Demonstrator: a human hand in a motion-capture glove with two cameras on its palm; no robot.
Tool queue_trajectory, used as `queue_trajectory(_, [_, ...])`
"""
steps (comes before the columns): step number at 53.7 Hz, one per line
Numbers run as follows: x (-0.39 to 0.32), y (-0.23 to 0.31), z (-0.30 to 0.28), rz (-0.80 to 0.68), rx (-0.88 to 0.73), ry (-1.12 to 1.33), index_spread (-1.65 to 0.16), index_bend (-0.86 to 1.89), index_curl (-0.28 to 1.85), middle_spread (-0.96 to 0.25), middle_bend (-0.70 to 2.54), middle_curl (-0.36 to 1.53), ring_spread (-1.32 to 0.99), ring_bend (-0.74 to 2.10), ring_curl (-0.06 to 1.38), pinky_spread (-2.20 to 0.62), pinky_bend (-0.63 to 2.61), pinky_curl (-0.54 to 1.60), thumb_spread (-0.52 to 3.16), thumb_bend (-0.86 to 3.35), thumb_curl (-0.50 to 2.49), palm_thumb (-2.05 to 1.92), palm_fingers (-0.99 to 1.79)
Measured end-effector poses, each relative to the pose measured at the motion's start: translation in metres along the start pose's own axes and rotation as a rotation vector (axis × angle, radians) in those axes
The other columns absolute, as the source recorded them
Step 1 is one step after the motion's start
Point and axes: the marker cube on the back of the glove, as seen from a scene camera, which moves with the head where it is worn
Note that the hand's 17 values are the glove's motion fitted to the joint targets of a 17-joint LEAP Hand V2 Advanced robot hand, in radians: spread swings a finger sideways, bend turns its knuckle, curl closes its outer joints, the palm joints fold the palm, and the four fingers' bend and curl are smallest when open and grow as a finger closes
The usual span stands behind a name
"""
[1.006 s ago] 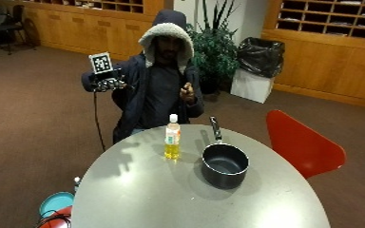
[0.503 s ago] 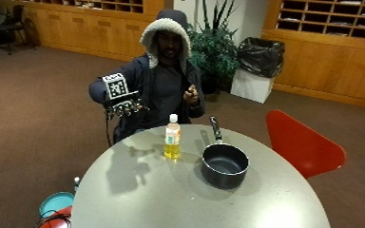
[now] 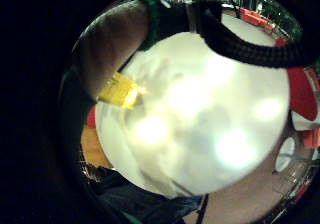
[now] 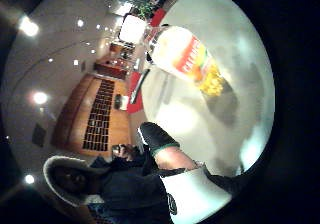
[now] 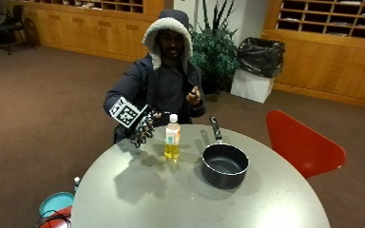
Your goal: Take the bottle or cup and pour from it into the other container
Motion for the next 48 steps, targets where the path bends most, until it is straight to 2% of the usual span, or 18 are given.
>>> queue_trajectory(17, [-0.017,-0.042,0.065,-0.061,0.002,-0.328,-0.24,0.11,0.22,0.09,0.21,0.33,0.21,0.29,0.19,0.37,0.68,0.35,0.84,-0.02,0.37,0.49,0.28])
queue_trajectory(22, [-0.018,-0.051,0.077,-0.089,0.061,-0.374,-0.23,0.08,0.20,0.09,0.22,0.33,0.20,0.37,0.23,0.36,0.68,0.35,0.83,-0.02,0.38,0.55,0.35])
queue_trajectory(25, [-0.018,-0.054,0.082,-0.088,0.116,-0.410,-0.22,0.07,0.19,0.07,0.23,0.33,0.18,0.47,0.26,0.35,0.66,0.34,0.81,0.00,0.39,0.61,0.48])
queue_trajectory(29, [-0.018,-0.057,0.089,-0.092,0.156,-0.466,-0.23,0.07,0.17,-0.02,0.28,0.35,0.06,0.64,0.30,0.31,0.60,0.32,0.78,0.02,0.41,0.73,0.75])
queue_trajectory(35, [-0.022,-0.064,0.092,-0.092,0.190,-0.494,-0.27,0.14,0.20,-0.13,0.32,0.38,-0.07,0.69,0.34,0.22,0.52,0.31,0.74,0.04,0.44,0.88,1.00])
queue_trajectory(40, [-0.022,-0.065,0.093,-0.114,0.234,-0.494,-0.28,0.13,0.23,-0.18,0.31,0.39,-0.12,0.67,0.35,0.15,0.48,0.32,0.71,0.02,0.45,0.93,1.07])
queue_trajectory(44, [-0.021,-0.071,0.092,-0.185,0.336,-0.494,-0.28,0.13,0.25,-0.20,0.31,0.40,-0.14,0.66,0.36,0.12,0.46,0.33,0.70,-0.01,0.47,0.96,1.10])
queue_trajectory(48, [-0.023,-0.067,0.085,-0.112,0.286,-0.523,-0.28,0.12,0.25,-0.21,0.30,0.41,-0.15,0.65,0.36,0.10,0.45,0.33,0.68,-0.02,0.48,0.97,1.12])
